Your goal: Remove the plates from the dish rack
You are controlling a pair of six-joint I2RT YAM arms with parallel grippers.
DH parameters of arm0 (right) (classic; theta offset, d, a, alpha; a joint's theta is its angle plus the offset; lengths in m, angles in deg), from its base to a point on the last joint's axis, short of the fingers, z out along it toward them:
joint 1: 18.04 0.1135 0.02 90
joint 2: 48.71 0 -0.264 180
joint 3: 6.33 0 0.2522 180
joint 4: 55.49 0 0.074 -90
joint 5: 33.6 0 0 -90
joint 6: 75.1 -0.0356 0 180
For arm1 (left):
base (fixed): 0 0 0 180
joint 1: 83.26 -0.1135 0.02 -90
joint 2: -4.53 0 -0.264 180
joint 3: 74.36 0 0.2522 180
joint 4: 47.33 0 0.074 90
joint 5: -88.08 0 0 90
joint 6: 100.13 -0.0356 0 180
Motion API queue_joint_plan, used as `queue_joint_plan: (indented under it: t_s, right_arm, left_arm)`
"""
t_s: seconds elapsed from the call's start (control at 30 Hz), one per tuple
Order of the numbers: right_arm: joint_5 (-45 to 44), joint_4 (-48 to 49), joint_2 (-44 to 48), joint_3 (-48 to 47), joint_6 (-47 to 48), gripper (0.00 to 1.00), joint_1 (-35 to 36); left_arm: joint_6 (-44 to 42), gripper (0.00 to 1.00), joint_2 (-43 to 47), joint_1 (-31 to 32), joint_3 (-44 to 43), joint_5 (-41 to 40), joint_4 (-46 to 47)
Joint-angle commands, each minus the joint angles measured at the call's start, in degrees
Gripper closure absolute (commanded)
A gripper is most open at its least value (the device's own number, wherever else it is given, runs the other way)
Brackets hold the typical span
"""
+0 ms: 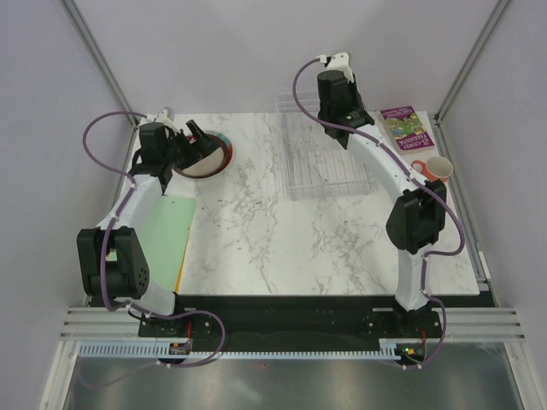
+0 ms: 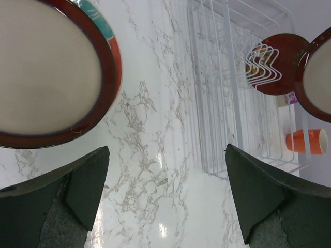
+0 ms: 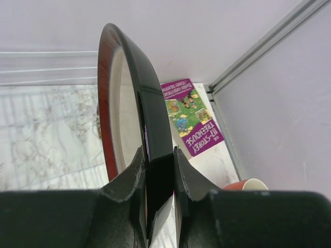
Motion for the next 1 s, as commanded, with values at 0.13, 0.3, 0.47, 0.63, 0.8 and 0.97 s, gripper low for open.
queue_joint_plan:
  t_s: [0.13, 0.3, 0.47, 0.63, 0.8, 0.97]
  right_arm:
    - [26.87, -12.7, 14.86, -6.17, -16.25, 1.0, 1.77]
    - [46.09, -12.74, 20.65, -2.76, -24.16, 1.0, 1.95]
    - [56.68, -6.77, 24.17, 4.26, -32.77, 1.0, 1.95]
    - [61.87, -1.41, 27.6, 10.24, -37.7, 1.0, 1.77]
    - [63.37, 2.81, 30.94, 14.74, -40.52, 1.0, 1.86]
    - [64.69, 5.28, 31.74, 18.6, -42.36, 1.0, 1.77]
  left_arm:
    - [4.68, 0.0, 3.11, 2.71, 3.06, 12.52, 11.87]
    - [9.35, 0.0, 4.16, 2.88, 9.12, 15.79, 20.59]
    - [14.36, 0.0, 5.13, 3.24, 13.79, 16.49, 30.6]
    - [19.45, 0.0, 6.8, 3.32, 18.09, 17.11, 39.13]
    - [23.67, 0.0, 7.59, 3.68, 19.77, 17.46, 44.76]
    - [25.61, 0.0, 7.07, 5.6, 20.65, 17.55, 48.1]
